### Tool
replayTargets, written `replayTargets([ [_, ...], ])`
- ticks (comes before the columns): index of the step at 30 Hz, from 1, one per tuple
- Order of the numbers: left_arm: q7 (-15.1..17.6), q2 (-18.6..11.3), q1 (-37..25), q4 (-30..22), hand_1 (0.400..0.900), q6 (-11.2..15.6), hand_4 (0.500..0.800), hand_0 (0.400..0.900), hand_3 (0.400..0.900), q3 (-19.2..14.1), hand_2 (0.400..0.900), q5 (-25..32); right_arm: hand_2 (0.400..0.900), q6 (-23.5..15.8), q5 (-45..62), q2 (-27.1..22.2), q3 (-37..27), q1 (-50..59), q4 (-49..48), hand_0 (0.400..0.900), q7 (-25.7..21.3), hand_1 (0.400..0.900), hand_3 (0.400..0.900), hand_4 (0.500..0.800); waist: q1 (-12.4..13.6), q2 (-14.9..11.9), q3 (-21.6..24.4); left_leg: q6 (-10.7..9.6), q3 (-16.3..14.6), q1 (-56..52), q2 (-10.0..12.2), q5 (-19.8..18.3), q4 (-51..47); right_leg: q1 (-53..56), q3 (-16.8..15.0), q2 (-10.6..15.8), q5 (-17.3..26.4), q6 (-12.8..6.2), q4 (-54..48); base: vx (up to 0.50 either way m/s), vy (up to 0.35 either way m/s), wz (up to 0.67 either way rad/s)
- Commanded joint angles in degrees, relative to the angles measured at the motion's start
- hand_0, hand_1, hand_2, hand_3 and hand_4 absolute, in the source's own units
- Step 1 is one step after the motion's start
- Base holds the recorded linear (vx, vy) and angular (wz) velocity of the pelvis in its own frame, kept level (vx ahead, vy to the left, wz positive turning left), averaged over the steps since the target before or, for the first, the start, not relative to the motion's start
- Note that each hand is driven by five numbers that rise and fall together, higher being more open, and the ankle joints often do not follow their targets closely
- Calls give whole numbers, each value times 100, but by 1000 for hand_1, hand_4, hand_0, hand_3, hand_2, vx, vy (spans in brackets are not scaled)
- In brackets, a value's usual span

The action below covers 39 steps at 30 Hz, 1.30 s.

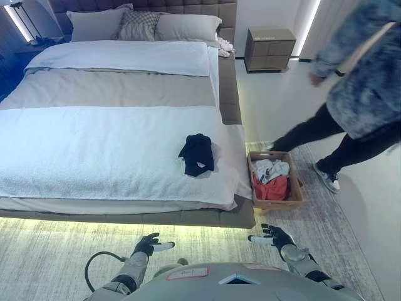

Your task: Put the clothes on the bed into the basket.

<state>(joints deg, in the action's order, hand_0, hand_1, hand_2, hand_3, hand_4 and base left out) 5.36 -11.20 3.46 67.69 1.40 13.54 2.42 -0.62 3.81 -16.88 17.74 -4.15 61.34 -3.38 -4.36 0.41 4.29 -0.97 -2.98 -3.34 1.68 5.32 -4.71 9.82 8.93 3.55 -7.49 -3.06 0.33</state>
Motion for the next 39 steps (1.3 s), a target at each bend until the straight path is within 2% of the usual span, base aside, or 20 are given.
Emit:
replayTargets([
  [1, 171, -128, -372, 63, 900, 328, 800, 900, 900, -90, 900, 25, 900, -429, -28, 39, 70, 353, 157, 900, -187, 900, 900, 800, 198, -268, 131, -117, 106, 80, -127, -452, -18, -384, -332, 80, 618, -210, -533, 0, 0, 0],
  [39, 173, -121, -385, 182, 900, 261, 800, 900, 900, -143, 900, 96, 900, -391, -77, -86, 121, 401, -60, 900, -176, 900, 900, 800, 207, -260, -72, -186, 176, 169, -53, -496, 130, -384, -272, -11, 520, -107, -533, 6, -10, 1],
])
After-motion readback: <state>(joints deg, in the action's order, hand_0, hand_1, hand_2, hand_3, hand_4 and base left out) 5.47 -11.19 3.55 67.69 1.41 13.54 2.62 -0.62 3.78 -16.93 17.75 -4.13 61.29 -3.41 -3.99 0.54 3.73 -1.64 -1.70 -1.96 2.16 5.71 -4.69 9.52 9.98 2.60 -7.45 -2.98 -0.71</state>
